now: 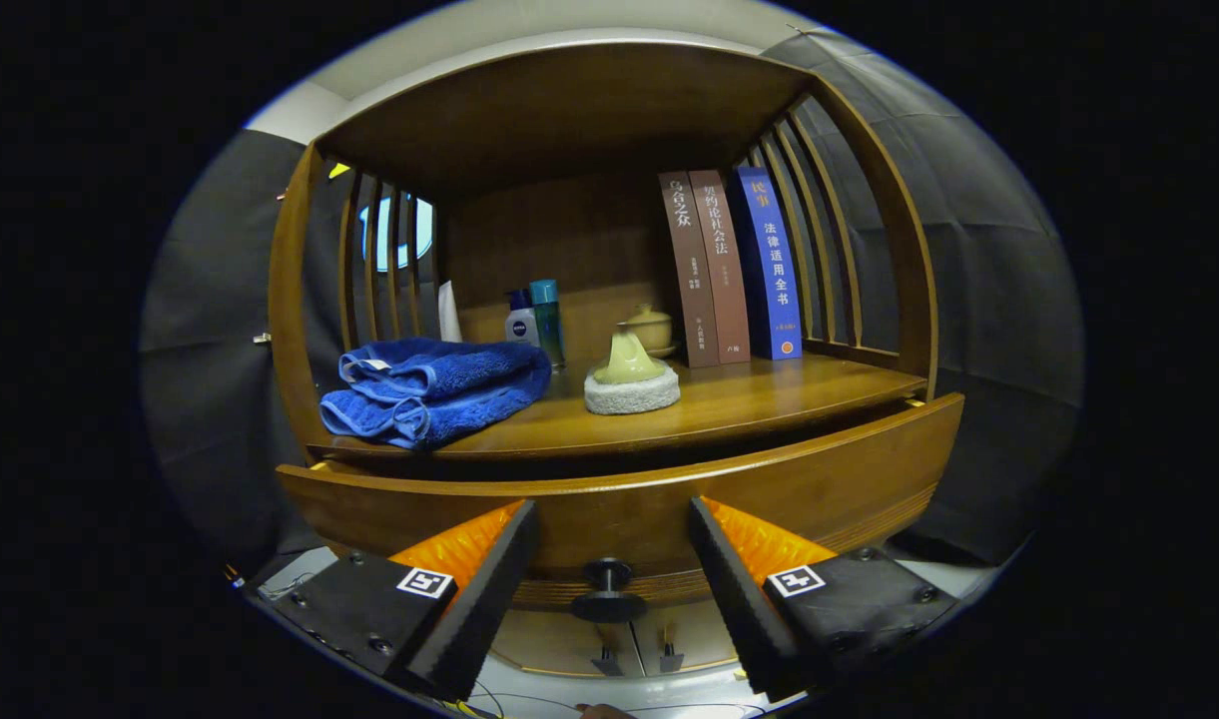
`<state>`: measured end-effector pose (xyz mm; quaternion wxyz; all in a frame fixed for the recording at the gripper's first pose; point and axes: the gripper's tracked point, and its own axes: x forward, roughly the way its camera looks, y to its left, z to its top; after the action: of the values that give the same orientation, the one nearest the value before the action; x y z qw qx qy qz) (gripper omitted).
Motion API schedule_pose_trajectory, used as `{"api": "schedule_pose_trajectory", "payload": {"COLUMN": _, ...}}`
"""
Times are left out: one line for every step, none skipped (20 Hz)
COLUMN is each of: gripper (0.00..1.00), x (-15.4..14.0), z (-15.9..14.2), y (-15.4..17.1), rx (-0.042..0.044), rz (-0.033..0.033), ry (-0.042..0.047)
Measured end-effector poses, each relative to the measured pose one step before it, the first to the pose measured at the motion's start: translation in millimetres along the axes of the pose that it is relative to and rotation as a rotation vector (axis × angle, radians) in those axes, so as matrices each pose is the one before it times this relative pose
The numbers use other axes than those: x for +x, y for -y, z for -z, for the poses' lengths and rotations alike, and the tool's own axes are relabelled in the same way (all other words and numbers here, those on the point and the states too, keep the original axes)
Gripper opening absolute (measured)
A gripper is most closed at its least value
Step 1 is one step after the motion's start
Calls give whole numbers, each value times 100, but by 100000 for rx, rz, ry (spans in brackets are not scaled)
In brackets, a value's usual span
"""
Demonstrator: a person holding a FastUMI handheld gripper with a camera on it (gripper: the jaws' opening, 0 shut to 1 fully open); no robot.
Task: Pull open the drawer, take out the items inside it, and place them on the countertop above the cabinet.
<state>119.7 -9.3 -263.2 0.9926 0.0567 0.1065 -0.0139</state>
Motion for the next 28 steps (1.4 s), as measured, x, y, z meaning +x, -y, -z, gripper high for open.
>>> {"api": "schedule_pose_trajectory", "payload": {"gripper": 99, "x": 497, "z": -38, "y": -22, "rx": 171, "rz": 88, "ry": -63}}
{"api": "schedule_pose_trajectory", "payload": {"gripper": 99, "x": 533, "z": -41, "y": 0, "rx": 175, "rz": 111, "ry": -119}}
{"api": "schedule_pose_trajectory", "payload": {"gripper": 99, "x": 449, "z": -115, "y": -50, "rx": 322, "rz": 81, "ry": -187}}
{"api": "schedule_pose_trajectory", "payload": {"gripper": 99, "x": 191, "z": 86, "y": 7, "rx": 520, "rz": 229, "ry": -554}}
{"api": "schedule_pose_trajectory", "payload": {"gripper": 99, "x": 272, "z": -101, "y": 66, "rx": -236, "rz": 511, "ry": 344}}
{"api": "schedule_pose_trajectory", "payload": {"gripper": 99, "x": 3, "z": 6, "y": -42, "rx": -66, "rz": 182, "ry": 388}}
{"api": "schedule_pose_trajectory", "payload": {"gripper": 99, "x": -17, "z": -36, "y": 79, "rx": 502, "rz": 48, "ry": 176}}
{"api": "schedule_pose_trajectory", "payload": {"gripper": 99, "x": 25, "z": 31, "y": -58, "rx": 670, "rz": -67, "ry": -85}}
{"api": "schedule_pose_trajectory", "payload": {"gripper": 99, "x": -58, "z": 20, "y": -56, "rx": 187, "rz": -76, "ry": 238}}
{"api": "schedule_pose_trajectory", "payload": {"gripper": 99, "x": 44, "z": 110, "y": 41, "rx": -83, "rz": 55, "ry": -359}}
{"api": "schedule_pose_trajectory", "payload": {"gripper": 99, "x": 41, "z": -71, "y": 14, "rx": -72, "rz": -3, "ry": -107}}
{"api": "schedule_pose_trajectory", "payload": {"gripper": 99, "x": -70, "z": 108, "y": -32, "rx": -312, "rz": 74, "ry": -576}}
{"api": "schedule_pose_trajectory", "payload": {"gripper": 99, "x": -9, "z": 211, "y": 76, "rx": -945, "rz": 26, "ry": -1457}}
{"api": "schedule_pose_trajectory", "payload": {"gripper": 98, "x": -227, "z": 317, "y": 146, "rx": -112, "rz": -39, "ry": -1711}}
{"api": "schedule_pose_trajectory", "payload": {"gripper": 97, "x": -397, "z": 34, "y": -19, "rx": 814, "rz": -319, "ry": -1000}}
{"api": "schedule_pose_trajectory", "payload": {"gripper": 98, "x": -191, "z": -84, "y": 115, "rx": 1146, "rz": 184, "ry": -150}}
{"api": "schedule_pose_trajectory", "payload": {"gripper": 99, "x": -543, "z": -240, "y": 173, "rx": 1012, "rz": 240, "ry": 194}}
{"api": "schedule_pose_trajectory", "payload": {"gripper": 99, "x": -672, "z": -177, "y": 208, "rx": 600, "rz": 564, "ry": -26}}
{"api": "schedule_pose_trajectory", "payload": {"gripper": 99, "x": -694, "z": -259, "y": -26, "rx": 108, "rz": -105, "ry": -285}}
{"api": "schedule_pose_trajectory", "payload": {"gripper": 99, "x": -932, "z": -423, "y": -241, "rx": -315, "rz": -712, "ry": -369}}
{"api": "schedule_pose_trajectory", "payload": {"gripper": 99, "x": -890, "z": -684, "y": -369, "rx": -526, "rz": -800, "ry": -297}}
{"api": "schedule_pose_trajectory", "payload": {"gripper": 99, "x": -953, "z": -934, "y": -310, "rx": -400, "rz": -299, "ry": -362}}
{"api": "schedule_pose_trajectory", "payload": {"gripper": 99, "x": -986, "z": -922, "y": -203, "rx": -921, "rz": 467, "ry": -992}}
{"api": "schedule_pose_trajectory", "payload": {"gripper": 99, "x": -1093, "z": -1157, "y": -267, "rx": -1127, "rz": 127, "ry": -692}}
{"api": "schedule_pose_trajectory", "payload": {"gripper": 99, "x": -1052, "z": -1423, "y": -468, "rx": -1170, "rz": -400, "ry": 175}}
{"api": "schedule_pose_trajectory", "payload": {"gripper": 99, "x": -1138, "z": -1761, "y": -495, "rx": -955, "rz": -373, "ry": 1387}}
{"api": "schedule_pose_trajectory", "payload": {"gripper": 99, "x": -1154, "z": -1798, "y": -335, "rx": -1023, "rz": 298, "ry": 1613}}
{"api": "schedule_pose_trajectory", "payload": {"gripper": 99, "x": -1094, "z": -1721, "y": -408, "rx": -792, "rz": -308, "ry": 1685}}
